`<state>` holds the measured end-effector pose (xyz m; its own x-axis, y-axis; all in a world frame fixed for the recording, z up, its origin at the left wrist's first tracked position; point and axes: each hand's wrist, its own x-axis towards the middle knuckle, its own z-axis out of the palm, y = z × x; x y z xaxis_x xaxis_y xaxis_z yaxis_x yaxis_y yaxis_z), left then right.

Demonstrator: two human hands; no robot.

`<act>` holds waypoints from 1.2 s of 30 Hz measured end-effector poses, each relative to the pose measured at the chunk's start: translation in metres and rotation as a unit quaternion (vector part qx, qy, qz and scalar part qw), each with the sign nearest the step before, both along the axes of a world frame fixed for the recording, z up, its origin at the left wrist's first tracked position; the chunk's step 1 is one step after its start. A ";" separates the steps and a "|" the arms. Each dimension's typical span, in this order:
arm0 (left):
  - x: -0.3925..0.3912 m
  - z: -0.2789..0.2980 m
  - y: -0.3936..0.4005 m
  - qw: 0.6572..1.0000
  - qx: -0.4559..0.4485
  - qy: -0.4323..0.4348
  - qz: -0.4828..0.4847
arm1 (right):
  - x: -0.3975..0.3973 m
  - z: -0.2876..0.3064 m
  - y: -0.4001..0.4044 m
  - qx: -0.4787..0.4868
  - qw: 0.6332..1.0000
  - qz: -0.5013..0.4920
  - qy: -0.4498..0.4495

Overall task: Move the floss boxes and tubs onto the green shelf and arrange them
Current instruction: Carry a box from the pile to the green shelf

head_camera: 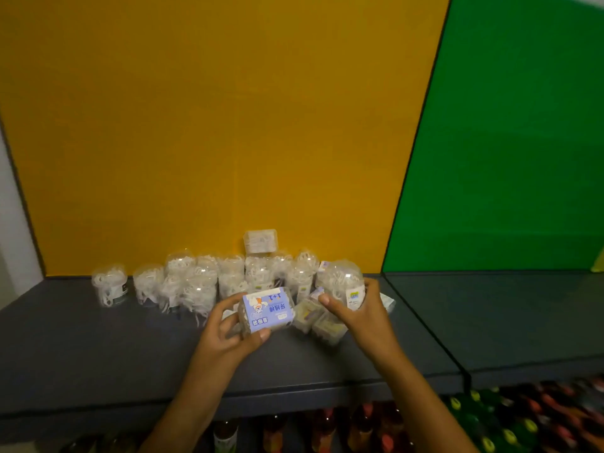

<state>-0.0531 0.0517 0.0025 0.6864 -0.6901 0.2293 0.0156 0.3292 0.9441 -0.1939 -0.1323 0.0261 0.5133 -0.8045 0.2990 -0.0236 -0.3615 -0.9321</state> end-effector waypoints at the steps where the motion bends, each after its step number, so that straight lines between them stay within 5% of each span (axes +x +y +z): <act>1: -0.006 0.002 -0.005 1.000 0.001 -0.007 -0.008 | -0.010 0.002 -0.004 0.017 1.000 0.000 -0.012; 5: -0.030 0.011 -0.031 0.999 0.003 -0.027 -0.030 | -0.053 0.003 -0.028 0.067 0.997 0.021 -0.038; 21: -0.197 0.022 -0.156 0.996 -0.021 -0.023 -0.079 | -0.244 0.008 -0.139 -0.011 0.997 -0.069 -0.013; 36: -0.209 0.018 -0.251 0.991 -0.036 0.110 -0.062 | -0.247 -0.011 -0.248 -0.012 0.998 -0.057 0.007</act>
<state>-0.2624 -0.1995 0.0201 0.6359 -0.7599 0.1353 0.2639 0.3788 0.8871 -0.4411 -0.3806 0.0147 0.4223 -0.8506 0.3131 -0.0785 -0.3785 -0.9223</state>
